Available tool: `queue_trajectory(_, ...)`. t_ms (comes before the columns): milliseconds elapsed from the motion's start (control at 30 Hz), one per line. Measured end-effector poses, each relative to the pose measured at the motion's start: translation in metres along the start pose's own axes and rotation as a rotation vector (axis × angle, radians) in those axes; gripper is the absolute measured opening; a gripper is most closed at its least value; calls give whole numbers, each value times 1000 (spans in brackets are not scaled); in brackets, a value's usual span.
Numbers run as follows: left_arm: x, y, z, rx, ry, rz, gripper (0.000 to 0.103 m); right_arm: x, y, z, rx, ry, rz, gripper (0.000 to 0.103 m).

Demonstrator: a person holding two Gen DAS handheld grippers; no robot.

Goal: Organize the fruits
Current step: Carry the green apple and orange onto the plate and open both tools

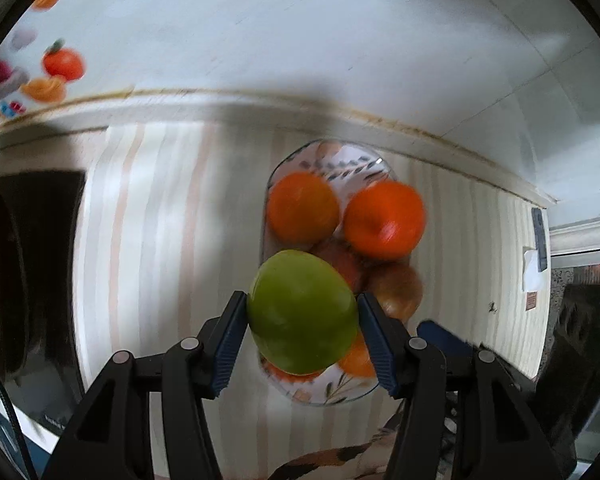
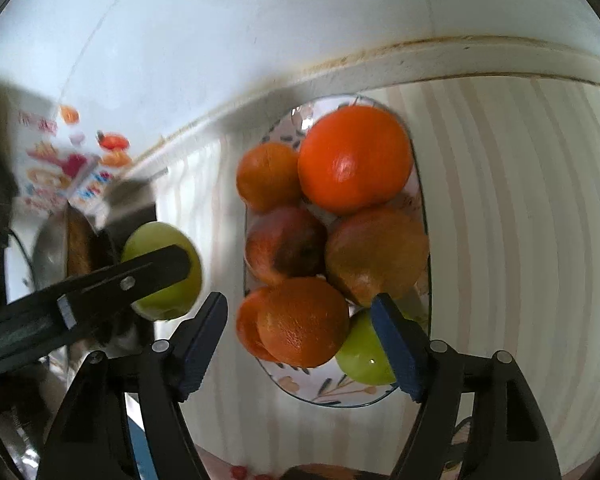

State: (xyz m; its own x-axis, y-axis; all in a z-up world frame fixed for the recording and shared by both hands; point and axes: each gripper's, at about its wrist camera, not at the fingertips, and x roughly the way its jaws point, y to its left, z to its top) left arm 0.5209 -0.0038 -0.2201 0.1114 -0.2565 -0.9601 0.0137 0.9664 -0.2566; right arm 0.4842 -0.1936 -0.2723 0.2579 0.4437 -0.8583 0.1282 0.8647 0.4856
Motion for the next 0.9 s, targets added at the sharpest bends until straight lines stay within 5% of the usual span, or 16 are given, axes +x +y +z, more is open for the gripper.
queue_trajectory(367, 48, -31, 92, 72, 56, 26, 54, -12, -28, 62, 68, -66, -59, 81)
queue_trajectory(767, 93, -40, 113, 88, 126, 25, 54, -6, -35, 70, 60, -75, -106, 81)
queue_trajectory(833, 83, -42, 110, 92, 97, 26, 57, -7, -35, 69, 57, -73, -121, 85)
queue_trajectory(900, 69, -41, 106, 99, 68, 31, 75, -8, -35, 67, 45, -77, -146, 93)
